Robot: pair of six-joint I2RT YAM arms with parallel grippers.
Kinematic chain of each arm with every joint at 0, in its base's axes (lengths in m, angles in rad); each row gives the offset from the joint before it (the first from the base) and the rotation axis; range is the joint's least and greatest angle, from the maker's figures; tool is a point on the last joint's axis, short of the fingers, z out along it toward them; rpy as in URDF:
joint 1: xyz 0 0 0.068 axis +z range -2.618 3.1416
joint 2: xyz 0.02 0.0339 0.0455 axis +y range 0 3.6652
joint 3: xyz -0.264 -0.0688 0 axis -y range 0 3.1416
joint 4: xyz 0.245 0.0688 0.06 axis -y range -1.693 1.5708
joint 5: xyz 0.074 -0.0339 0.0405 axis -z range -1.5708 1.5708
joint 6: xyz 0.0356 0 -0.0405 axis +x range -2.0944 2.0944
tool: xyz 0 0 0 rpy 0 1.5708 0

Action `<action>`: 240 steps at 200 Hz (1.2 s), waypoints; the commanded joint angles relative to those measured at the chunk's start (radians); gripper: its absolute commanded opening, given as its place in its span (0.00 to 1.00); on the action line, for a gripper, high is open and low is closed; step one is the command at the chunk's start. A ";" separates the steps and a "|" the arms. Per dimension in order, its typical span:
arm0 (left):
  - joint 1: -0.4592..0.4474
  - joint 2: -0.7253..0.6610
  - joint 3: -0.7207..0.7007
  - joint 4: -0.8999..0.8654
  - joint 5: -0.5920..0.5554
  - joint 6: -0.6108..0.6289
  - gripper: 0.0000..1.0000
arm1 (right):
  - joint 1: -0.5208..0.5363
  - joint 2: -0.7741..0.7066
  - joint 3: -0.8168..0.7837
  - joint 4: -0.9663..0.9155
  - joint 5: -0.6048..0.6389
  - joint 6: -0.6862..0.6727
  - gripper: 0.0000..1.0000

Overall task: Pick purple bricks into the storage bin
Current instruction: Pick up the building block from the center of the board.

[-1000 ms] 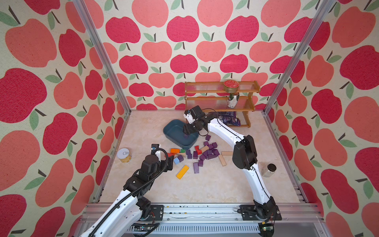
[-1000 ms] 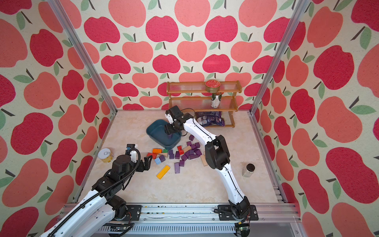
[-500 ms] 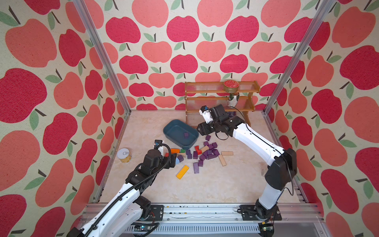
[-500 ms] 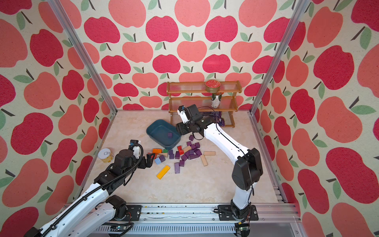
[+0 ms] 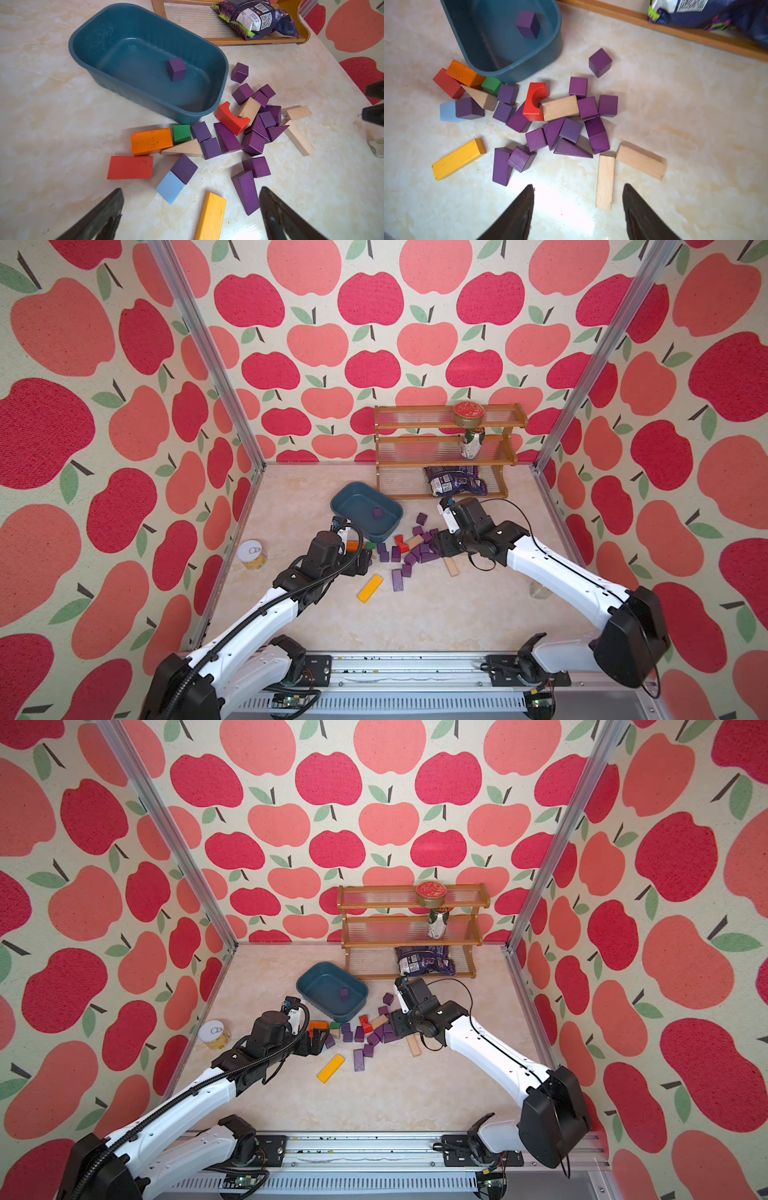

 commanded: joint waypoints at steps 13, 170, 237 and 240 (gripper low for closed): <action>-0.032 0.050 0.034 0.062 0.029 -0.011 0.99 | -0.001 -0.005 -0.096 0.116 -0.094 0.135 0.65; -0.123 0.170 0.100 -0.014 0.005 -0.020 0.99 | -0.001 0.308 -0.030 0.220 -0.111 0.183 0.59; -0.130 0.233 0.124 -0.004 0.023 -0.027 0.99 | -0.004 0.373 0.032 0.130 0.010 0.163 0.59; -0.131 0.234 0.126 -0.004 0.023 -0.027 0.99 | -0.004 0.371 0.033 0.127 0.014 0.162 0.59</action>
